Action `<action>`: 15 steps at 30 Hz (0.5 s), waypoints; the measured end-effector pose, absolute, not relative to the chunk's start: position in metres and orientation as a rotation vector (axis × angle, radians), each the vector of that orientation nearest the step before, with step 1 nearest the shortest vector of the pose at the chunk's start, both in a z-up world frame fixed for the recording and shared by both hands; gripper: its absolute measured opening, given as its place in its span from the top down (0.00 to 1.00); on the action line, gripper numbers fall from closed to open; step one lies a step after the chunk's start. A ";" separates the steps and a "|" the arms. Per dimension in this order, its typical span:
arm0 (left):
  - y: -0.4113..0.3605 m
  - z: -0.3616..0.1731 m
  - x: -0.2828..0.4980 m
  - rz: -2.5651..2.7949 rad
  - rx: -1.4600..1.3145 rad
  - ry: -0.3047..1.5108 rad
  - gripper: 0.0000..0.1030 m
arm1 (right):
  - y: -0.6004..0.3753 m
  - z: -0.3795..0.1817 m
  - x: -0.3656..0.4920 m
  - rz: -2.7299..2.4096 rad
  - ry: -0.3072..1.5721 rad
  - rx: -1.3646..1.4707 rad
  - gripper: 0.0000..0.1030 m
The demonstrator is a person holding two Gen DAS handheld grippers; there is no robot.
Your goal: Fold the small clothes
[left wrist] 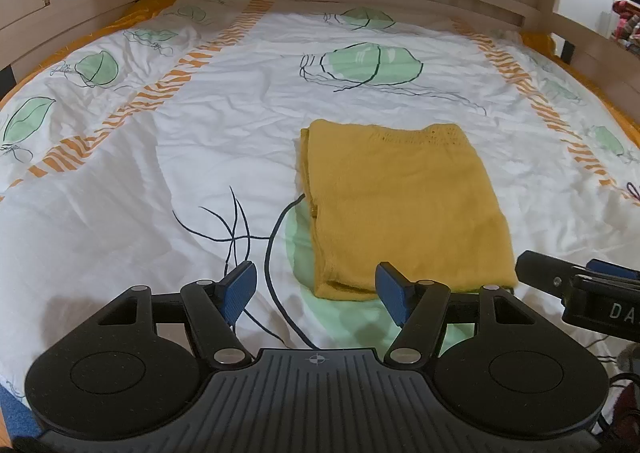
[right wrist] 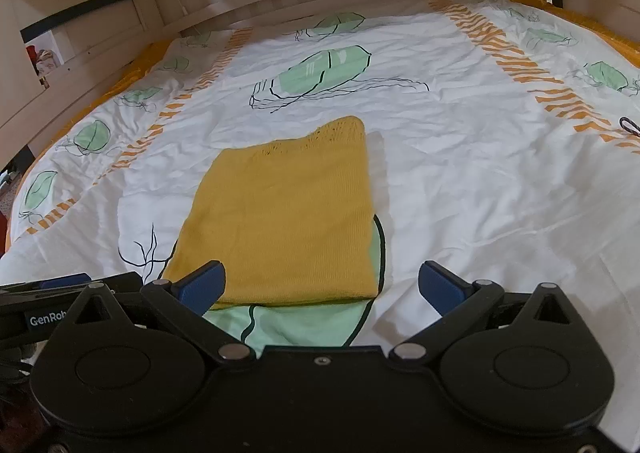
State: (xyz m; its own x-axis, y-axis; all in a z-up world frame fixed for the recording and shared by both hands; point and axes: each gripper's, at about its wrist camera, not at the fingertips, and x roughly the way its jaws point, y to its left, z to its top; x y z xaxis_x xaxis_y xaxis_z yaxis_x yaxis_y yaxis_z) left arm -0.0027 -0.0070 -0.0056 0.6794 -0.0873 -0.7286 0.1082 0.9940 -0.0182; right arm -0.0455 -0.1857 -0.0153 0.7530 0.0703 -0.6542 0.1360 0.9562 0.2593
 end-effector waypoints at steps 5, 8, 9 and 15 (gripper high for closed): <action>-0.007 -0.007 -0.003 -0.112 0.027 0.819 0.38 | -0.184 -0.016 -0.045 -0.036 0.724 0.303 0.01; -0.007 -0.007 -0.002 -0.114 0.026 0.821 0.38 | -0.184 -0.017 -0.045 -0.034 0.727 0.306 0.01; -0.007 -0.008 -0.002 -0.114 0.026 0.822 0.38 | -0.184 -0.017 -0.044 -0.034 0.728 0.308 0.01; -0.007 -0.008 -0.002 -0.110 0.028 0.816 0.38 | -0.184 -0.018 -0.043 -0.032 0.735 0.317 0.01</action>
State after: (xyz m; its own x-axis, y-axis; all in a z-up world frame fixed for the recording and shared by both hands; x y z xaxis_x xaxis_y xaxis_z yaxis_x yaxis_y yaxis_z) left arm -0.0020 -0.0067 -0.0083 0.6796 -0.0867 -0.7284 0.1086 0.9939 -0.0169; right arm -0.0433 -0.1841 -0.0184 0.7434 0.0815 -0.6638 0.1393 0.9519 0.2728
